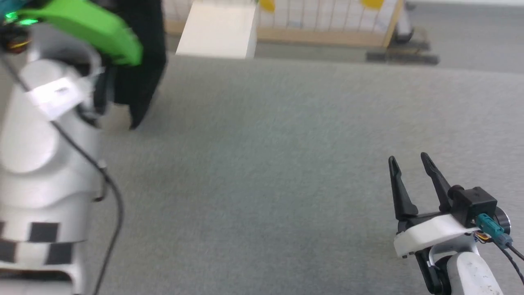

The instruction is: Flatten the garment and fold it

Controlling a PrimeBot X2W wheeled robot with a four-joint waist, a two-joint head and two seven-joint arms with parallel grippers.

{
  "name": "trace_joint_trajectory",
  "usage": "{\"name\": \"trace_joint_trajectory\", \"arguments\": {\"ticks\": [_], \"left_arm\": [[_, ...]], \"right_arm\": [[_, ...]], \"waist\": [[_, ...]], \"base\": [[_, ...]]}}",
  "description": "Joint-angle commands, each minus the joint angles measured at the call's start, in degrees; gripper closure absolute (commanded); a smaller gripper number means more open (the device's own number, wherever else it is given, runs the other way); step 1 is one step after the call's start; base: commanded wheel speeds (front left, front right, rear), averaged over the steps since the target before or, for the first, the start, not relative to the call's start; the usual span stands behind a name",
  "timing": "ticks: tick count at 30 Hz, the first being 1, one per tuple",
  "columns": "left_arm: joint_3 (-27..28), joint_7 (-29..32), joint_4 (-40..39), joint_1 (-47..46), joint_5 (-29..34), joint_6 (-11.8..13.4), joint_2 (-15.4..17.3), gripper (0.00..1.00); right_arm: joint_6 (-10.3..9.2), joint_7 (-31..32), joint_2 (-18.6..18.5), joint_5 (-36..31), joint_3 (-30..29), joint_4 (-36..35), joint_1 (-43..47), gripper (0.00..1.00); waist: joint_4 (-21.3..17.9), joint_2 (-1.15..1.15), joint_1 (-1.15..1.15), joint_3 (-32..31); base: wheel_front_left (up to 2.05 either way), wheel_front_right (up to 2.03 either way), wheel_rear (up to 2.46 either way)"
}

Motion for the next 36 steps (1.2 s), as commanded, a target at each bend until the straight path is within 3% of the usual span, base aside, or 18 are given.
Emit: {"name": "trace_joint_trajectory", "arguments": {"ticks": [1,12,17,25,27,28,32,36], "left_arm": [[-0.70,-0.33,-0.63,-1.53,-0.63,-0.52,-1.81,1.00],[-8.28,-0.59,1.90,-1.24,-7.06,-2.51,-13.90,1.00],[-13.76,4.57,9.26,5.57,-11.13,-2.66,-14.85,1.00],[-22.88,21.48,25.34,15.40,-12.17,-2.70,-14.98,1.00],[-23.54,23.51,27.33,16.24,-12.57,-2.54,-14.99,0.04],[-23.74,23.89,27.73,16.45,-12.80,-2.59,-15.00,0.00],[-22.28,19.35,26.04,16.52,-13.81,-2.40,-14.98,0.00],[-19.06,6.61,20.37,16.61,-13.72,-2.87,-13.80,0.00]], "right_arm": [[-0.09,0.30,-0.01,0.26,0.01,-0.39,0.68,0.00],[-0.09,1.59,-0.01,0.18,-0.22,-2.69,0.49,0.00],[-0.09,1.45,-0.01,0.59,0.15,-2.84,-0.04,0.00],[-0.09,0.70,-0.01,1.37,0.50,-2.06,-0.27,0.00],[-0.09,0.56,-0.01,1.50,0.53,-1.84,-0.40,0.00],[-0.09,0.50,-0.01,1.52,0.59,-1.72,-0.50,0.00],[-0.09,0.35,-0.01,1.60,0.89,-1.39,-0.62,0.00],[-0.09,0.31,-0.01,1.52,0.93,-1.16,-0.36,0.00]], "waist": [[-5.23,0.00,0.00,-4.23],[-15.22,0.00,0.00,-0.75],[-18.11,0.00,0.00,0.76],[-18.95,0.00,0.00,2.26],[-18.38,0.00,0.00,2.41],[-18.00,0.00,0.00,2.44],[-16.32,0.00,0.00,1.95],[-14.39,0.00,0.00,0.89]], "base": [[0.00,0.00,0.00],[0.00,0.00,0.00],[0.00,0.00,0.00],[0.00,0.00,0.00],[0.00,0.00,0.00],[0.00,0.00,0.00],[0.00,0.00,0.00],[0.00,0.00,0.00]]}}
